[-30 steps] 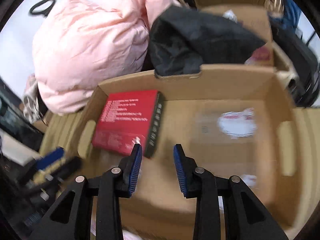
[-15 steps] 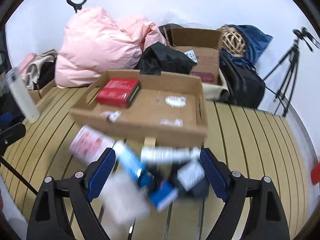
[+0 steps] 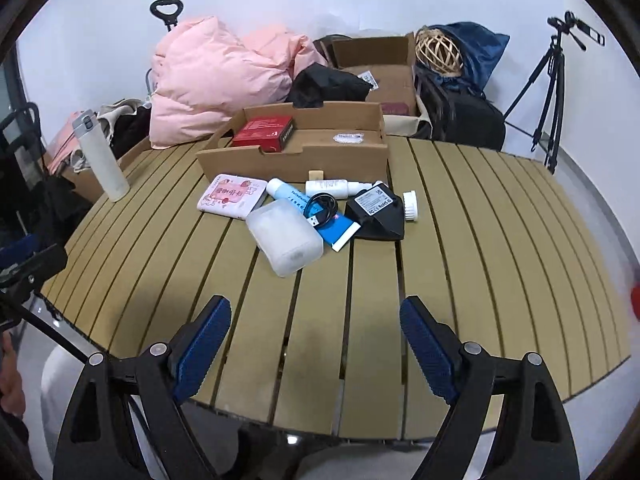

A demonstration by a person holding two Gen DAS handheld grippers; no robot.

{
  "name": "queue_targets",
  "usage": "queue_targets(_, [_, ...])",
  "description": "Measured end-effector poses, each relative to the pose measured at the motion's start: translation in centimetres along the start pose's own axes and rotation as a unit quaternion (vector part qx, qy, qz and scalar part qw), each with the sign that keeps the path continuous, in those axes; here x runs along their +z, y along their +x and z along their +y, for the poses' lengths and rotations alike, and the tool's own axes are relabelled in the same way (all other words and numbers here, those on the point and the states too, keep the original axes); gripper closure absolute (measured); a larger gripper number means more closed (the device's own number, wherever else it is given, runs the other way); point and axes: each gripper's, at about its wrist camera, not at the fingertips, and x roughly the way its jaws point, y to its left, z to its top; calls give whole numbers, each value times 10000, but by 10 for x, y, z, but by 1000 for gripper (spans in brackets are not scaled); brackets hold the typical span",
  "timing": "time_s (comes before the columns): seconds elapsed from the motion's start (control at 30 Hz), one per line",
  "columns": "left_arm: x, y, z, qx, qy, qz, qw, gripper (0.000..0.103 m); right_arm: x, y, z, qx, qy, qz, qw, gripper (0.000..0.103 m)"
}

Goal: Organize objects
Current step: 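Withdraw the right tool from the tray and move toward the white container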

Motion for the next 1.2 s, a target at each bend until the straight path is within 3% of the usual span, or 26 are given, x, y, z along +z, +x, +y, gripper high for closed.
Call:
queue_targets(0.2, [-1, -8, -4, 8, 43, -58, 10000, 0, -9, -19, 11, -4, -55, -69, 10000, 14])
queue_targets(0.43, [-5, 0, -14, -122, 42, 60, 9999, 0, -14, -20, 10, -79, -44, 180, 9998, 14])
queue_targets(0.57, [-9, 10, -22, -192, 156, 207, 9995, 0, -17, -24, 7, -58, 70, 4, 10000, 14])
queue_targets(0.8, [-9, 30, -26, -384, 329, 195, 9985, 0, -28, 0, 6, 139, 166, 90, 9997, 14])
queue_targets(0.9, [1, 50, -39, -330, 715, 100, 9968, 0, -25, 17, 7, 322, 189, 111, 9992, 14])
queue_targets(1.0, [15, 81, -50, -538, 912, 36, 9944, 0, -16, 41, 7, 465, 34, 38, 9989, 14])
queue_targets(1.03, [21, 95, -54, -631, 940, 106, 9935, 0, -13, 49, 7, 455, -31, 28, 9990, 14])
queue_targets(1.1, [34, 130, -62, -1163, 940, 270, 9884, 0, -1, 73, 7, 462, -141, 216, 9986, 14])
queue_targets(1.2, [48, 169, -71, -1457, 682, 350, 9864, 8, 16, 102, -4, 596, 309, 413, 9969, 14])
